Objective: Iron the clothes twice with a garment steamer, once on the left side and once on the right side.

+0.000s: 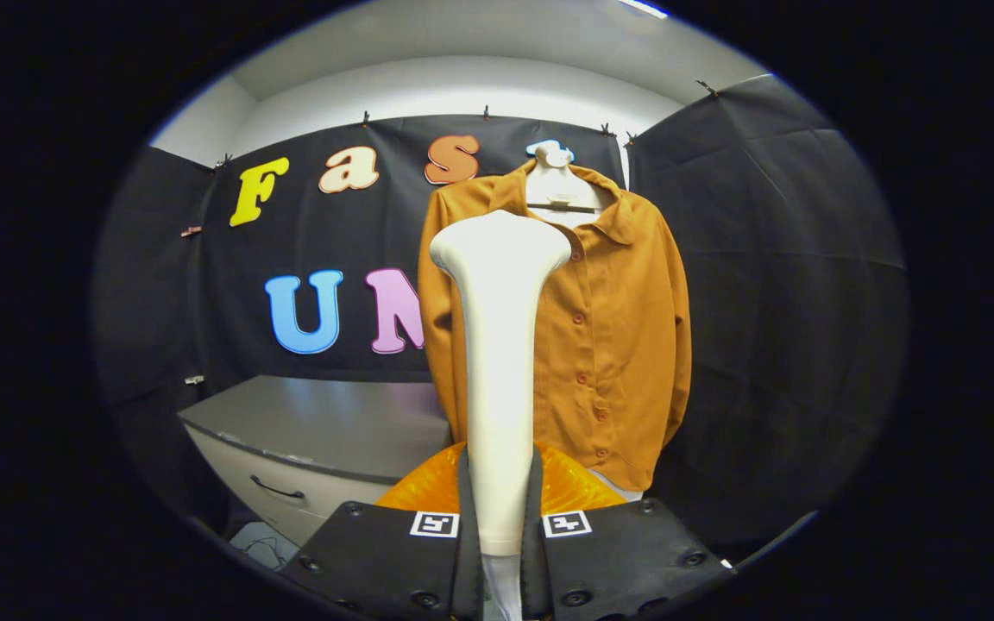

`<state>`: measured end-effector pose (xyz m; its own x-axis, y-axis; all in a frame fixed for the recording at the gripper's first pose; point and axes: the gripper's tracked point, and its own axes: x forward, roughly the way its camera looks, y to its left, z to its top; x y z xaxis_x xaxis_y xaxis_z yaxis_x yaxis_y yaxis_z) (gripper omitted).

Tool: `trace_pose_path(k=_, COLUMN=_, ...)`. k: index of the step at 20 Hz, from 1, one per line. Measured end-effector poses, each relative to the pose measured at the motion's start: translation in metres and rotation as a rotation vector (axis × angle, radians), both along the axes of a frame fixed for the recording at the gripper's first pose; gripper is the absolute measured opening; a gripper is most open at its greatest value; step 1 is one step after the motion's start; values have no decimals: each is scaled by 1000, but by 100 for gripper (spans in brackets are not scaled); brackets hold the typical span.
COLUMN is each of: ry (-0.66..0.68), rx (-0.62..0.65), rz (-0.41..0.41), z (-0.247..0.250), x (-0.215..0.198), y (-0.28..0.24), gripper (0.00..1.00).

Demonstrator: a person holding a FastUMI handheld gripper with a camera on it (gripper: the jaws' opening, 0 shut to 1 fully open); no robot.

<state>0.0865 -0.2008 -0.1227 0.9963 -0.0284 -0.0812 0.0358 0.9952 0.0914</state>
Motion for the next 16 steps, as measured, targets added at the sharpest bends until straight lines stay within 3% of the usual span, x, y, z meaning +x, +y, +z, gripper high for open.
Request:
trace_pose_path(k=6, ry=-35, rx=37, rz=48, z=41, x=23, y=52, gripper=20)
trace_pose_path(k=16, ry=-53, rx=4, rz=36, z=81, x=42, y=119, gripper=20)
